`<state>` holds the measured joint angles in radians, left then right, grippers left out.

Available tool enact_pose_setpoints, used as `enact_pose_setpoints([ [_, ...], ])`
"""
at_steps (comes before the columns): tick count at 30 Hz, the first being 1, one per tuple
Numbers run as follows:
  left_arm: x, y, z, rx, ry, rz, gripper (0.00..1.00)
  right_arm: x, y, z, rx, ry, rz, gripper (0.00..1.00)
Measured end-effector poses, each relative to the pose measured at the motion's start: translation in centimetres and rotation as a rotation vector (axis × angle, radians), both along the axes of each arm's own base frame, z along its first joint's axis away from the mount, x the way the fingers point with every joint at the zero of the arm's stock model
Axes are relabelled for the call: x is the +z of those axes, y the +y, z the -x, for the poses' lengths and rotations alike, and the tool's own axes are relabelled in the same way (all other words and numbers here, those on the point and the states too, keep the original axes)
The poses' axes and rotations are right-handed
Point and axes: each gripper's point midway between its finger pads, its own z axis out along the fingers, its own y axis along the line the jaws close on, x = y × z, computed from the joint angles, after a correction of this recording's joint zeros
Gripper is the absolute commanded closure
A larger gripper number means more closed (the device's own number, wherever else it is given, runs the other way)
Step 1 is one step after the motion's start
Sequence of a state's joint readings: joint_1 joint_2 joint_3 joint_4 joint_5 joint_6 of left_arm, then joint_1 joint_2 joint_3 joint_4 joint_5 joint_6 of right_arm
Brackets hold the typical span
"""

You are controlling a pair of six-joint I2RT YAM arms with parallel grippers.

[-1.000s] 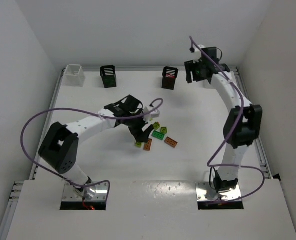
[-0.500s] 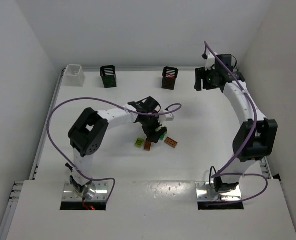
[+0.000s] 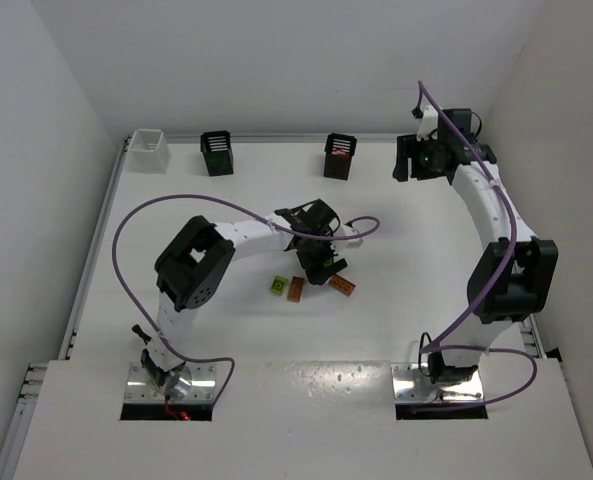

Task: Sort the legos into containers by color

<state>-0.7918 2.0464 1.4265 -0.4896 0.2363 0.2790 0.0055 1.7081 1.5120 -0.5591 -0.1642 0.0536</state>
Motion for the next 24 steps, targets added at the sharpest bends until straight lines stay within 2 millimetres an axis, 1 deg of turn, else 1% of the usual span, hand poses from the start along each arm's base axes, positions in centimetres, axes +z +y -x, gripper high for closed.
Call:
enact_pose_setpoints([
  [5, -0.2, -0.6, -1.2, -0.014, -0.052, -0.013, 0.12, 0.0, -0.1, 0.0, 0.0, 0.0, -0.004, 0.32],
  [10, -0.2, -1.0, -1.2, -0.025, -0.074, -0.02, 0.12, 0.0, -0.2, 0.0, 0.002, 0.001, -0.014, 0.32],
  [17, -0.3, -1.6, -0.5, -0.055, -0.077, -0.021, 0.29, 0.0, -0.3, 0.0, 0.001, 0.001, -0.016, 0.32],
  [20, -0.4, -1.5, 0.0, -0.065, -0.081, -0.011, 0.32, 0.0, -0.3, 0.0, 0.001, 0.001, -0.017, 0.32],
  [24, -0.5, -0.8, 0.7, -0.065, -0.084, -0.007, 0.33, 0.0, -0.2, 0.0, 0.002, 0.002, -0.024, 0.32],
])
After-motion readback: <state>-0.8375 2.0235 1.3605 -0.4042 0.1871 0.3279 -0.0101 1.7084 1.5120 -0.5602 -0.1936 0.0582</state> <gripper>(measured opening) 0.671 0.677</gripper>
